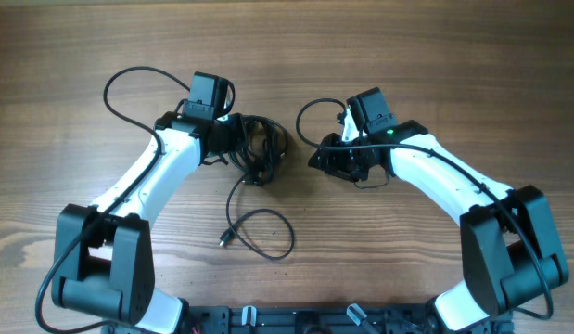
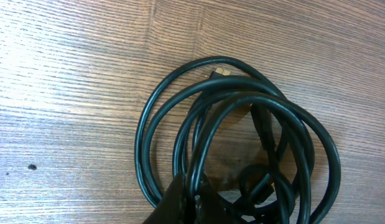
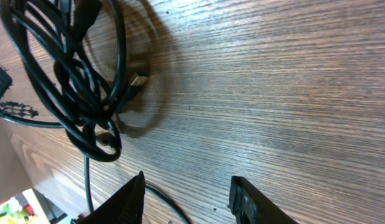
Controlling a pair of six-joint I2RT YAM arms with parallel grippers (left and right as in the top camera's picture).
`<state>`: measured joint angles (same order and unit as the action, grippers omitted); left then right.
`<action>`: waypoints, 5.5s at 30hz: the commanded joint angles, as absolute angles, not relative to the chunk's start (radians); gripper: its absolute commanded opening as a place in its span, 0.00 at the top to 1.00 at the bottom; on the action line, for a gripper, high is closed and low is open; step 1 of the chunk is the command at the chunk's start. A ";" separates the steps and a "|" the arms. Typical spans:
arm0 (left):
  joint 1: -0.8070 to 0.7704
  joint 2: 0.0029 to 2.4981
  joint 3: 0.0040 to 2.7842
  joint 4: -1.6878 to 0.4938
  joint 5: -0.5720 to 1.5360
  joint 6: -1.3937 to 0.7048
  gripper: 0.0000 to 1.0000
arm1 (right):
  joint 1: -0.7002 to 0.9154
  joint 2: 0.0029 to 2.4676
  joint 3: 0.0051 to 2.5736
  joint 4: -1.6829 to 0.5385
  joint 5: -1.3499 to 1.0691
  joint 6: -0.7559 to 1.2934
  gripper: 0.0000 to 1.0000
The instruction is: Untangle cables
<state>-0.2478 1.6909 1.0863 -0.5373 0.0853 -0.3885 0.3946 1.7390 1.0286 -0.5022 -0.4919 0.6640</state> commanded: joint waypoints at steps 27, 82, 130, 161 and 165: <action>-0.246 1.702 1.077 -0.535 0.089 -0.405 0.93 | 0.693 1.857 0.989 -0.129 -0.189 0.606 0.81; -0.246 1.702 1.077 -0.535 0.088 -0.405 0.96 | 0.378 1.188 1.002 -0.813 0.092 0.493 0.96; -0.243 1.702 1.077 -0.562 0.621 -0.405 0.12 | 0.336 1.563 1.000 0.056 -1.457 0.523 0.96; -0.302 1.698 1.033 -0.542 0.378 -0.397 0.00 | -0.023 1.563 0.923 1.320 -1.621 1.675 0.96; -0.217 1.637 1.035 -0.526 0.505 -0.397 0.00 | -0.023 1.563 0.830 1.320 -1.622 1.631 0.96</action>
